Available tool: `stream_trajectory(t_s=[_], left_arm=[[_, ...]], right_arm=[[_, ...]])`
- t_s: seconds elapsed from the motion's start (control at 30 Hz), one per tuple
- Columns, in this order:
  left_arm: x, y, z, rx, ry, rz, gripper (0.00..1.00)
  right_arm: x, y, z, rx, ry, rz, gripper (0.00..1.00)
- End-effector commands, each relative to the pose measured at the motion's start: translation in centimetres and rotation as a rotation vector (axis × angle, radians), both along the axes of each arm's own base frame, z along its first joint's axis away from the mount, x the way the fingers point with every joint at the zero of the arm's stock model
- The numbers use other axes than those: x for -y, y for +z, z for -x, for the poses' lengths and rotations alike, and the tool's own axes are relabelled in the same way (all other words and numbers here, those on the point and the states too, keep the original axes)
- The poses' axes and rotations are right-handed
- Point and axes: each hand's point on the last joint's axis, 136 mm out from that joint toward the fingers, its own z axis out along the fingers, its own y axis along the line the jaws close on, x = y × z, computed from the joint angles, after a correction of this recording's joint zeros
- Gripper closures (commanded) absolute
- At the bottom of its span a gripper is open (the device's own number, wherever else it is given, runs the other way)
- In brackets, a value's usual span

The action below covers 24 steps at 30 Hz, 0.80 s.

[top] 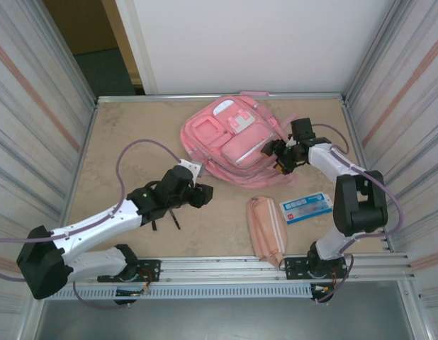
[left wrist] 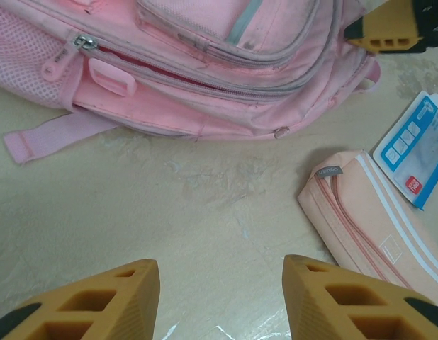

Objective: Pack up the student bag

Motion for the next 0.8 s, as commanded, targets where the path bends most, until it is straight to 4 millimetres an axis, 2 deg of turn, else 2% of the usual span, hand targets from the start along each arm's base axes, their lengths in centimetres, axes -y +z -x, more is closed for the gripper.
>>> stream_trajectory(t_s=[0.0, 0.07, 0.13, 0.2, 0.37, 0.5, 0.63, 0.77], left_arm=[[-1.0, 0.0, 0.4, 0.021, 0.018, -0.017, 0.52], [-1.1, 0.1, 0.4, 0.026, 0.021, -0.016, 0.52], [-1.3, -0.1, 0.5, 0.027, 0.022, -0.022, 0.52], [-1.4, -0.2, 0.5, 0.025, 0.023, -0.026, 0.52], [-1.7, -0.1, 0.7, 0.035, 0.024, -0.029, 0.52], [-1.8, 0.5, 0.4, 0.075, 0.026, -0.022, 0.52], [-1.1, 1.7, -0.3, 0.127, 0.005, -0.009, 0.51], [-0.1, 2.3, -1.0, 0.151, -0.004, 0.009, 0.50]], right_arm=[[-1.9, 0.5, -1.7, 0.015, 0.021, -0.028, 0.32], [-2.7, 0.3, -2.1, 0.004, 0.041, -0.022, 0.41], [-3.3, 0.4, -2.2, -0.007, 0.051, -0.014, 0.57], [-4.1, 1.0, -2.1, -0.003, 0.060, -0.025, 0.68], [-6.1, 3.4, -1.1, 0.026, 0.097, -0.060, 0.77], [-7.2, 5.7, -0.8, 0.076, 0.117, -0.081, 0.89], [-8.1, 8.2, -2.1, 0.182, 0.118, -0.120, 0.97], [-9.9, 12.9, -3.8, 0.309, 0.123, -0.233, 1.00]])
